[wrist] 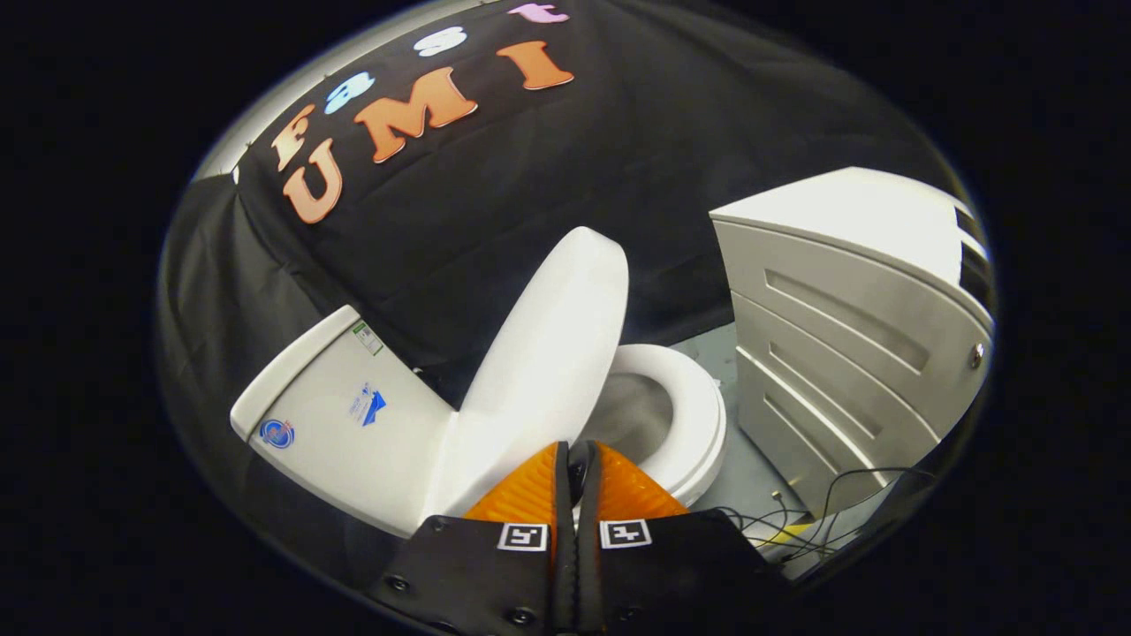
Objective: Open the toilet lid.
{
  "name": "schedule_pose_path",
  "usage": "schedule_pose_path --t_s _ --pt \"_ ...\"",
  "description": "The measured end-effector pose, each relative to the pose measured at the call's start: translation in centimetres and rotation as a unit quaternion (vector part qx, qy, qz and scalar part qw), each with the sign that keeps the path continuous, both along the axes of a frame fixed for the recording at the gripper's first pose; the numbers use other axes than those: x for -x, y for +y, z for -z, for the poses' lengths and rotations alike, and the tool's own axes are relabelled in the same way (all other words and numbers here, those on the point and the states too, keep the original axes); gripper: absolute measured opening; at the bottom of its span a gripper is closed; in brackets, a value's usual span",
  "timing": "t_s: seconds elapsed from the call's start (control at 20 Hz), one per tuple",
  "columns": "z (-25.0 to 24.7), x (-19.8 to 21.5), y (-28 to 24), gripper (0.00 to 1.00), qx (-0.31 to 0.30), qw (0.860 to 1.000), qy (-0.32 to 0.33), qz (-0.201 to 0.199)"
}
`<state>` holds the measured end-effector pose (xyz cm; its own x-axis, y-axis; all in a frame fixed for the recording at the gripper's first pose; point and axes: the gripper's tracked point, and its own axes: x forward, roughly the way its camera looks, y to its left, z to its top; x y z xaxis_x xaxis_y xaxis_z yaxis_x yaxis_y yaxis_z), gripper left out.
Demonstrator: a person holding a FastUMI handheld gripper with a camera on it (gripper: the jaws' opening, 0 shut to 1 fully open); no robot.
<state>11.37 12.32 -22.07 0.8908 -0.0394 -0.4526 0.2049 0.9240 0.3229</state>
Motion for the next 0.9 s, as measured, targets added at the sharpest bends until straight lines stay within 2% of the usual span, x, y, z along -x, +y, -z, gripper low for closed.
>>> schedule_pose_path --t_s 0.3,0.6,0.8,0.9 --pt "-4.6 -0.7 4.3 0.08 0.131 0.990 -0.031 -0.032" --pt "-6.7 -1.2 6.7 0.08 0.161 0.985 -0.042 -0.035" --pt "-8.9 -1.3 9.7 0.08 0.232 0.969 -0.059 -0.055" --pt "-9.7 -1.5 11.1 0.08 0.244 0.966 -0.064 -0.056"
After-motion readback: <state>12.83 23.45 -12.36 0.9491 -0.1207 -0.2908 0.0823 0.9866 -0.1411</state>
